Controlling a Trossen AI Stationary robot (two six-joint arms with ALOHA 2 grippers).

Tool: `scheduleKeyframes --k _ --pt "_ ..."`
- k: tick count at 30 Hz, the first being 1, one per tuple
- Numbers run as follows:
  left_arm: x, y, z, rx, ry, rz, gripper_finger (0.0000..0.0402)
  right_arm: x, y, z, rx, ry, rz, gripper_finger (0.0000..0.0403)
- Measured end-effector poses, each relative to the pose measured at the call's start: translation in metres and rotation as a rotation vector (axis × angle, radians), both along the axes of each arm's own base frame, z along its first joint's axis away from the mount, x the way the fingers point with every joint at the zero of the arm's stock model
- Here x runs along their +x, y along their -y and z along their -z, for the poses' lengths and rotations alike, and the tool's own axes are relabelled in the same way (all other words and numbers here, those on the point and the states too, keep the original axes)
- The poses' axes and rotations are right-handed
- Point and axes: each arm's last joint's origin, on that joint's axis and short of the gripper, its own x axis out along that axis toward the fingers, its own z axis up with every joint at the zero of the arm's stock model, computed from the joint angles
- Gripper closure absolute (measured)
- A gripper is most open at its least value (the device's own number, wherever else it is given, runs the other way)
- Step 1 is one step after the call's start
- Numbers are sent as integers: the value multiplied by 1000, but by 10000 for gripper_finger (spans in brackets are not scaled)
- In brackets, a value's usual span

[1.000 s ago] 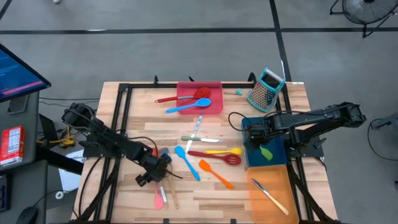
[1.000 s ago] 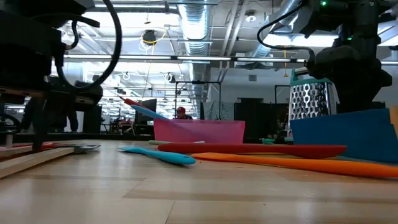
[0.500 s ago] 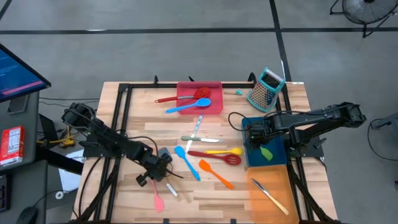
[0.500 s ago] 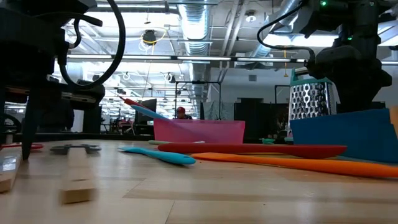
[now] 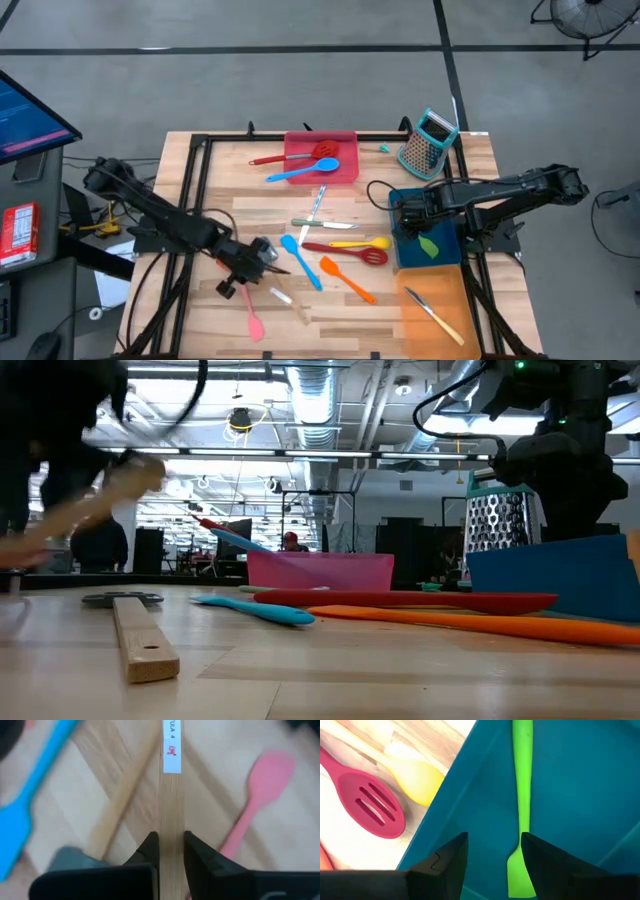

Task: Pick & Place Kitchen Items
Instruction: Put the orange spatula into blue bin

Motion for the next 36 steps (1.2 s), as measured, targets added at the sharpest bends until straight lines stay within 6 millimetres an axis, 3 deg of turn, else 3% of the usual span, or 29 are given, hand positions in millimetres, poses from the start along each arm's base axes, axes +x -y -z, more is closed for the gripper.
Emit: scheduleKeyframes --k 7,16,27,36 --pt "-11 -15 -42 -103 186 -215 364 12 -1 -17 -3 99 -47 225" --pt "-12 -50 -81 -213 458 -533 362 42 3 -56 -59 398 -194 220" --pt "-2 -77 -105 -303 696 -700 362 72 10 -95 -228 796 -319 222" --pt "3 -88 -122 -430 850 -750 358 84 24 -121 -479 1048 -398 156"
